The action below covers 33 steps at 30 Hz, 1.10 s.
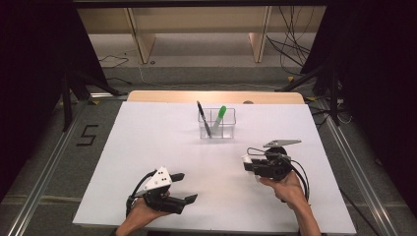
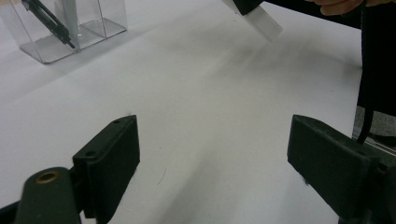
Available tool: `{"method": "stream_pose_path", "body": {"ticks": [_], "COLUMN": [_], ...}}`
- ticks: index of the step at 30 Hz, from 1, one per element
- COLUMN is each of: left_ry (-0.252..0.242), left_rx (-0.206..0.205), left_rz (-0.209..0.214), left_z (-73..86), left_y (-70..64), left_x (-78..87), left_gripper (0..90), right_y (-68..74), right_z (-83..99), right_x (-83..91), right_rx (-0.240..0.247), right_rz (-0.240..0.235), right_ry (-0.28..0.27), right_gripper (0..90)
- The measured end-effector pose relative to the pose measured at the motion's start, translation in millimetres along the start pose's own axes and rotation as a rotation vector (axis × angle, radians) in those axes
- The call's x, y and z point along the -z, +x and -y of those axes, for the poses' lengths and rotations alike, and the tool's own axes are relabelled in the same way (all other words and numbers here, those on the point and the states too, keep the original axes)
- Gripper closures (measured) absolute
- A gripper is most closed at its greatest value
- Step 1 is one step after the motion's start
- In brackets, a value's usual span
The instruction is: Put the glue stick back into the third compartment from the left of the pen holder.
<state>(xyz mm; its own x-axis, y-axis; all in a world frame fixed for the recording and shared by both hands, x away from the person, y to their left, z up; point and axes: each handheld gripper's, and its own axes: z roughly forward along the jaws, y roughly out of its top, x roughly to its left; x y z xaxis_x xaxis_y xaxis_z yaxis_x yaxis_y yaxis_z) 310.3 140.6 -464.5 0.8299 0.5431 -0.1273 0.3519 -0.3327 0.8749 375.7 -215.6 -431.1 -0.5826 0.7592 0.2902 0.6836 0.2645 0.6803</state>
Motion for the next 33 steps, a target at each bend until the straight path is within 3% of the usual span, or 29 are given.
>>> {"method": "stream_pose_path", "body": {"ticks": [20, 33], "left_ry": [-0.006, -0.013], "left_rx": [0.003, 0.016], "left_rz": [-0.008, -0.016], "left_z": [-0.1, 0.2], "left_y": [1.0, 2.9], "left_x": [0.8, 1.6], "left_gripper": [16.6, 16.6], "right_y": [2.1, 4.3], "right_z": [-6.4, -26.9], "right_x": [5.4, 7.8], "right_rx": [0.006, 0.021], "right_rz": [0.038, 0.072], "right_ry": [-0.158, -0.246], "right_gripper": [68.3, 68.3]}}
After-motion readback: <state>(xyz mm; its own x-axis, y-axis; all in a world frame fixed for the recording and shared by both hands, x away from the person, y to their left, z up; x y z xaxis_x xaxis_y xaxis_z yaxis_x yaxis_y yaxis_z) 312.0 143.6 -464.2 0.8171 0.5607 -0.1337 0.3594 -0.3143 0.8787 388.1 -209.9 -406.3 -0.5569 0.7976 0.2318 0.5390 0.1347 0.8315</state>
